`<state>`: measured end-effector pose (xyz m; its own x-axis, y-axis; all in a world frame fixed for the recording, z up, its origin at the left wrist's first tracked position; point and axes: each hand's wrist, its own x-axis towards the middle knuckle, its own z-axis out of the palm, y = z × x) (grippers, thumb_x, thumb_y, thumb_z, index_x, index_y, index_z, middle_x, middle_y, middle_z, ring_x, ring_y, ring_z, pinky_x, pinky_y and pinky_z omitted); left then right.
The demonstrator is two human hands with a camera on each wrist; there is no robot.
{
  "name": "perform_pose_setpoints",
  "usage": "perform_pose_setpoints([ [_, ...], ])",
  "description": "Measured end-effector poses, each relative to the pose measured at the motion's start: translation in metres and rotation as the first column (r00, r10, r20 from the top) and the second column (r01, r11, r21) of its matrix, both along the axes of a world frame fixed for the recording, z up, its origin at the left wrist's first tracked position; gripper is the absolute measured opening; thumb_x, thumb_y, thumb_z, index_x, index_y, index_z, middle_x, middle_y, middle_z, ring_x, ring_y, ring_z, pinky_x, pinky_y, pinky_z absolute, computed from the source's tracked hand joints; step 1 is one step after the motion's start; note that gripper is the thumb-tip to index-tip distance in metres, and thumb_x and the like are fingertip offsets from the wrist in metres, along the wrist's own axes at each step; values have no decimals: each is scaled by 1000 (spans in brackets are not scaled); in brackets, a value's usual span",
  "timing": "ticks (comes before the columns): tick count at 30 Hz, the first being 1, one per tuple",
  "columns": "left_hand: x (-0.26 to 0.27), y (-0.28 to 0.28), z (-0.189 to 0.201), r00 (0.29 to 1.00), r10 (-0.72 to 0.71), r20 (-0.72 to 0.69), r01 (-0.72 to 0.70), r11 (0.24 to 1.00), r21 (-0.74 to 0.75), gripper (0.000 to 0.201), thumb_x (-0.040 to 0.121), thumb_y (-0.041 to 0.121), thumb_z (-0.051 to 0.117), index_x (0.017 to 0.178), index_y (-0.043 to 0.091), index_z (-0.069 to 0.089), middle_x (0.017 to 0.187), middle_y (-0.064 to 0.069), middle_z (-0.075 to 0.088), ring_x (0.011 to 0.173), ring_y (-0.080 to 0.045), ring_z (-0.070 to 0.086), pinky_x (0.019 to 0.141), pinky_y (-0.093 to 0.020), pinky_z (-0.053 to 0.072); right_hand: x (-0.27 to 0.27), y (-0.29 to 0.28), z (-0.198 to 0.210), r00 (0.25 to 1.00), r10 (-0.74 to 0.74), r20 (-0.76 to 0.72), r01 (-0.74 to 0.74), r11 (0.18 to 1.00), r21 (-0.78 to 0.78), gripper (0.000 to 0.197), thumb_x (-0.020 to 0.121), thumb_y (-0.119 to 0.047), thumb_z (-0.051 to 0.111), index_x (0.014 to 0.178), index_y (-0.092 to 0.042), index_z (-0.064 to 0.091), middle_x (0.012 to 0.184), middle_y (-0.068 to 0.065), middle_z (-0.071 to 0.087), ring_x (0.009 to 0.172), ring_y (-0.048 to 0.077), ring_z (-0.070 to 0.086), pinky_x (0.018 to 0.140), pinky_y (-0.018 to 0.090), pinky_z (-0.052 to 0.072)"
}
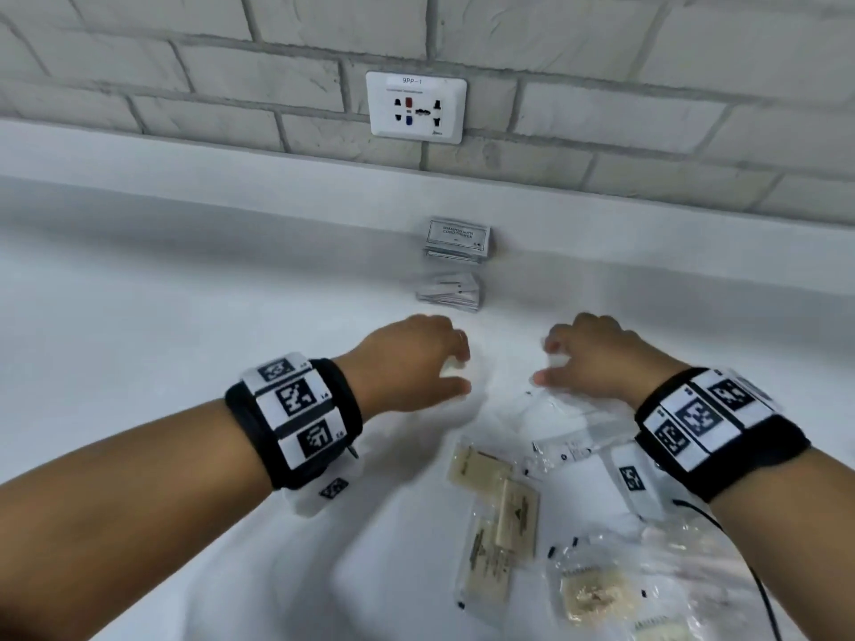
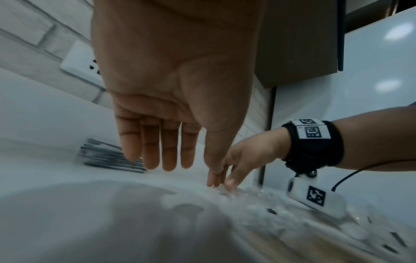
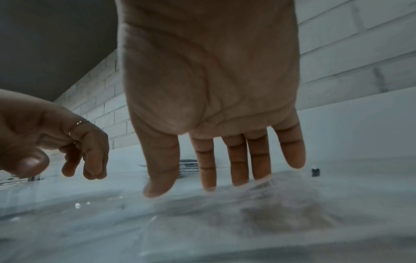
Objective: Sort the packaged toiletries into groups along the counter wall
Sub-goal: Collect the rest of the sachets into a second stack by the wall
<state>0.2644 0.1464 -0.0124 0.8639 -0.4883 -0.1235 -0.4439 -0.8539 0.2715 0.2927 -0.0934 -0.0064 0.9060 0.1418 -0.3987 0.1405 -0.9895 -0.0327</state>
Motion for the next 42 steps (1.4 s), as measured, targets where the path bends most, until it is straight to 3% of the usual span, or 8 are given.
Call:
perform_pose_setpoints([
  [4, -11, -9, -7, 993, 116, -12, -117, 992, -49, 36, 84, 48, 62, 113, 27, 60, 111, 6, 55, 106, -17, 53, 85, -32, 46, -32, -12, 0, 1000, 24, -7, -24, 1000, -2, 54, 77, -60, 61, 123, -34, 52, 123, -2, 46, 117, 21, 41, 91, 35, 38],
  [11, 40, 1, 8, 917, 399, 18, -387, 898, -209, 63, 78, 46, 71, 130, 17, 50, 129, -7, 51, 121, -26, 48, 103, -36, 39, -37, -4, 8, 995, -47, 90, 26, 974, 224, 53, 80, -44, 70, 125, -22, 54, 126, 1, 49, 115, 19, 51, 93, 35, 46],
  [17, 81, 10, 26, 930, 353, -100, -347, 935, 78, 86, 76, 56, 69, 146, 20, 34, 147, -6, 37, 135, -24, 37, 111, -36, 33, -2, 28, 15, 995, -95, 34, 77, 934, 349, 89, 71, -37, 81, 145, -22, 33, 143, 7, 38, 126, 24, 48, 100, 33, 42],
  [22, 106, 8, 24, 940, 307, -151, -270, 937, 222, 100, 67, 62, 74, 147, 21, 30, 148, -4, 35, 135, -25, 38, 109, -40, 36, 34, 58, 15, 996, -91, 5, 83, 934, 346, 104, 68, -35, 83, 150, -23, 20, 146, 9, 32, 132, 27, 40, 102, 36, 39],
  [28, 126, 2, 14, 972, 181, -151, -141, 959, 247, 88, 63, 53, 80, 138, 20, 47, 134, -3, 49, 118, -26, 53, 95, -35, 46, 74, 94, 11, 1000, -11, 5, 10, 970, 241, 104, 61, -39, 85, 147, -24, 28, 141, 12, 33, 123, 32, 50, 100, 41, 46],
  [31, 133, 1, 11, 985, 100, -142, -65, 970, 233, 66, 69, 42, 79, 124, 14, 60, 123, -7, 58, 108, -27, 58, 91, -37, 49, 88, 106, 11, 999, 45, 0, -45, 986, 161, 86, 61, -38, 84, 136, -17, 48, 136, 11, 44, 113, 30, 57, 96, 39, 50],
  [34, 138, 4, 7, 991, 53, -127, -28, 981, 190, 53, 70, 34, 80, 116, 14, 65, 113, -7, 65, 101, -26, 60, 80, -31, 46, 95, 110, 8, 998, 64, 16, -66, 988, 140, 61, 67, -29, 82, 120, -8, 61, 121, 10, 61, 103, 27, 62, 84, 30, 52],
  [42, 141, 1, 0, 995, -18, -96, 35, 983, 180, 35, 69, 32, 80, 97, 15, 69, 79, 3, 59, 75, -21, 55, 65, -26, 34, 95, 111, 0, 992, 108, 63, -114, 989, 100, 46, 72, -24, 80, 112, -7, 65, 110, 10, 67, 97, 26, 64, 69, 25, 40],
])
